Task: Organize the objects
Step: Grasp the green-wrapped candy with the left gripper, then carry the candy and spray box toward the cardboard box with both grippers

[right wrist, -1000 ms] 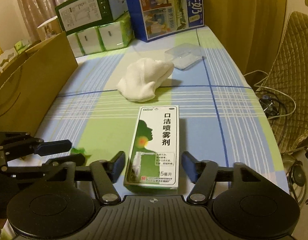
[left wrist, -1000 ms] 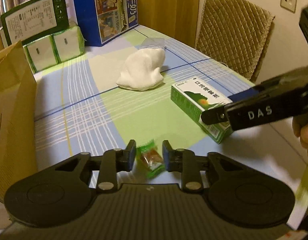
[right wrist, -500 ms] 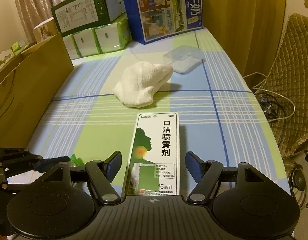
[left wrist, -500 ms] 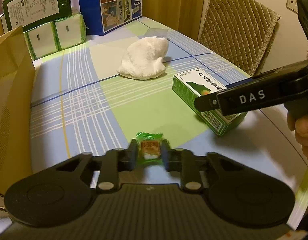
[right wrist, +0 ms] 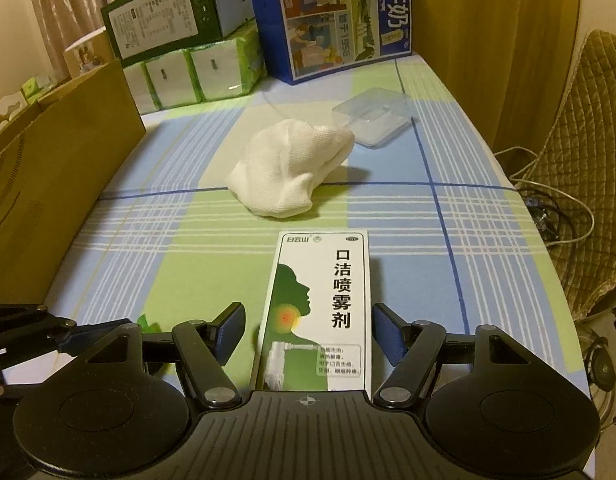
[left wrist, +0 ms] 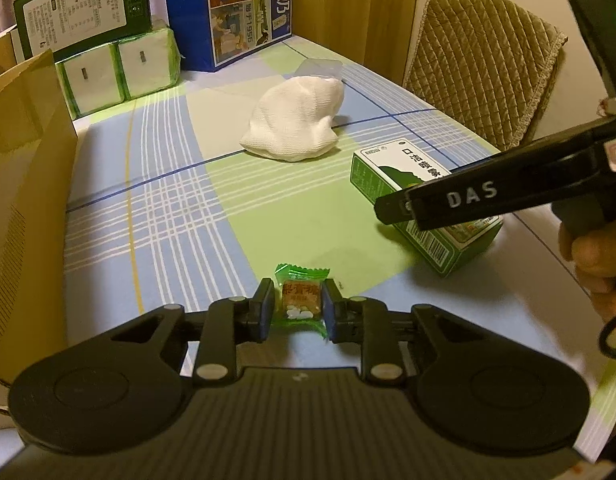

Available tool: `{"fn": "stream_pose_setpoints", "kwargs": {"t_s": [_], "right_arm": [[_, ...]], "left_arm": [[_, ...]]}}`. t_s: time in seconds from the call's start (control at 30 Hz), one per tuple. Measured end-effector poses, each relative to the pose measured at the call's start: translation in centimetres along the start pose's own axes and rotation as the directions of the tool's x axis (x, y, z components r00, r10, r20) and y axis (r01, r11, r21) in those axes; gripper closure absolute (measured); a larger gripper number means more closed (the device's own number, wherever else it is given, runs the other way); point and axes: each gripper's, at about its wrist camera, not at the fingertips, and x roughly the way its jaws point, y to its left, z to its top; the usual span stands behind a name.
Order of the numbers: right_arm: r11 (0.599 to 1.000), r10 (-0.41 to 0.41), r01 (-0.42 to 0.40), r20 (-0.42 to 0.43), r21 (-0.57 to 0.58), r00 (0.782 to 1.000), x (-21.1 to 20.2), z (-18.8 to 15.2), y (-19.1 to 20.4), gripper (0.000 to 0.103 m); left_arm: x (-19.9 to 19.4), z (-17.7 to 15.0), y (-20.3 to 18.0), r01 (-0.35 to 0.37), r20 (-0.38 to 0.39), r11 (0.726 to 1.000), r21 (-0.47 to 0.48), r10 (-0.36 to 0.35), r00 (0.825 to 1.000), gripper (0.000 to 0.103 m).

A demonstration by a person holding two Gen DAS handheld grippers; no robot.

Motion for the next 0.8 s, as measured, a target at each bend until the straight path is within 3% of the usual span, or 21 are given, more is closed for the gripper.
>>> {"fn": "stream_pose_setpoints", "kwargs": {"t_s": [0.03,0.07,0.27,0.53,0.8], "right_arm": [[1.0,-0.009,0.009,-0.006,-0.003,1.0,0.2,0.0,0.1,0.047],[1.0,-0.022,0.022,-0.013,-0.006,1.0,0.4,0.0,0.1,0.049],[0.999,-0.038,0.038,-0.016,0.013,0.999,0.3,0.1,0.3,0.05],[0.998,-0.029,0.027,0.042,0.053,0.999,-2.5,-0.3,1.0,0.05],[0.987,-0.027,0.012,0.091,0.157,0.995,-8.3,-2.1,2.0,0.05]], "left_arm": [[0.0,0.0,0.0,0.004,-0.002,1.0,-0.002,-0.004,1.0,0.084],[0.0,0.1,0.0,0.007,-0.004,1.0,-0.001,-0.007,1.0,0.085],[0.0,0.2,0.3,0.017,-0.011,1.0,-0.017,-0.017,1.0,0.087],[-1.3,0.8,0.3,0.004,0.003,1.0,-0.021,-0.004,1.0,0.087],[-6.4,1.5,-0.3,-0.011,0.055,0.998,-0.059,0.015,0.998,0.087]]}}
